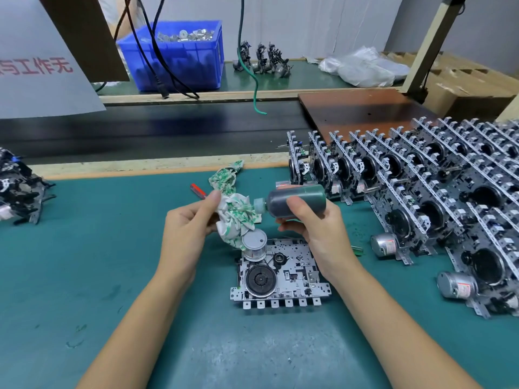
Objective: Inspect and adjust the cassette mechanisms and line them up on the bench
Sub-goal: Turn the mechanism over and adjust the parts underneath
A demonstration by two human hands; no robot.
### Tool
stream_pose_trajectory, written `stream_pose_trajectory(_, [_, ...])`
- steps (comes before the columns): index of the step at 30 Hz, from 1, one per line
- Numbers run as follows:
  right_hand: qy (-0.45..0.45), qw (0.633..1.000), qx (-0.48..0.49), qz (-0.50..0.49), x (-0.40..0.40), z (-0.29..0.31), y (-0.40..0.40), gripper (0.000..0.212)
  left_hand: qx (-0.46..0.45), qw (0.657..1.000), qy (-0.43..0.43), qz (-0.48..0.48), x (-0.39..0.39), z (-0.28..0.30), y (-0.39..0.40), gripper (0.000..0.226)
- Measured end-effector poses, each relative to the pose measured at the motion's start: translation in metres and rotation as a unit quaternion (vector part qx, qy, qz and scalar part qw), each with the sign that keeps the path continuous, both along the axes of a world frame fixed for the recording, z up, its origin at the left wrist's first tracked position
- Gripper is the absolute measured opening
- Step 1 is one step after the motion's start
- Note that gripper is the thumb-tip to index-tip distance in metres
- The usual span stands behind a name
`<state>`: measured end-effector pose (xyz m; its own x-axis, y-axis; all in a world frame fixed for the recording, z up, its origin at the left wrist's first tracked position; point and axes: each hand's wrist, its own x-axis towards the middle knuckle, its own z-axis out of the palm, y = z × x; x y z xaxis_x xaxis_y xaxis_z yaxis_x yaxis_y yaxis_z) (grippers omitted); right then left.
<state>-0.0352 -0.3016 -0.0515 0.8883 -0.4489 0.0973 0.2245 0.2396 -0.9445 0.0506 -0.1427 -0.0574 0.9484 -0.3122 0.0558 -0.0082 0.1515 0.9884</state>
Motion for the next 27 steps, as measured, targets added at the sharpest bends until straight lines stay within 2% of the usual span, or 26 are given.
stream_pose_trajectory(3, [-0.02, 0.999, -0.032, -0.003, 0.0, 0.001, -0.001, 0.031, -0.038, 0.998, 0.045, -0.026, 0.001, 0.003, 0.0, 0.032])
stream_pose_trajectory(7, [-0.054, 0.985, -0.162, 0.004, -0.003, 0.003, -0.001, 0.03, -0.027, 0.998, 0.04, -0.045, 0.0, 0.002, 0.001, 0.019])
stream_pose_trajectory(10, [-0.066, 0.951, -0.301, -0.019, -0.005, 0.003, -0.002, 0.035, -0.016, 0.999, 0.039, -0.02, 0.004, 0.001, 0.003, 0.024])
stream_pose_trajectory(12, [-0.08, 0.936, -0.341, -0.029, -0.006, 0.004, -0.003, 0.031, -0.009, 0.999, 0.034, -0.005, 0.007, 0.001, 0.004, 0.027])
stream_pose_trajectory(17, [-0.075, 0.958, -0.277, -0.018, -0.008, 0.003, -0.003, 0.031, -0.005, 1.0, 0.023, 0.013, 0.007, 0.0, 0.007, 0.018])
stream_pose_trajectory(23, [-0.102, 0.989, -0.109, -0.015, -0.008, 0.004, -0.011, 0.025, -0.04, 0.995, 0.042, 0.081, 0.018, 0.002, 0.019, 0.02])
stream_pose_trajectory(27, [-0.103, 0.992, -0.073, -0.004, -0.006, 0.004, -0.01, 0.023, -0.026, 0.996, 0.023, 0.083, 0.016, 0.0, 0.017, 0.019])
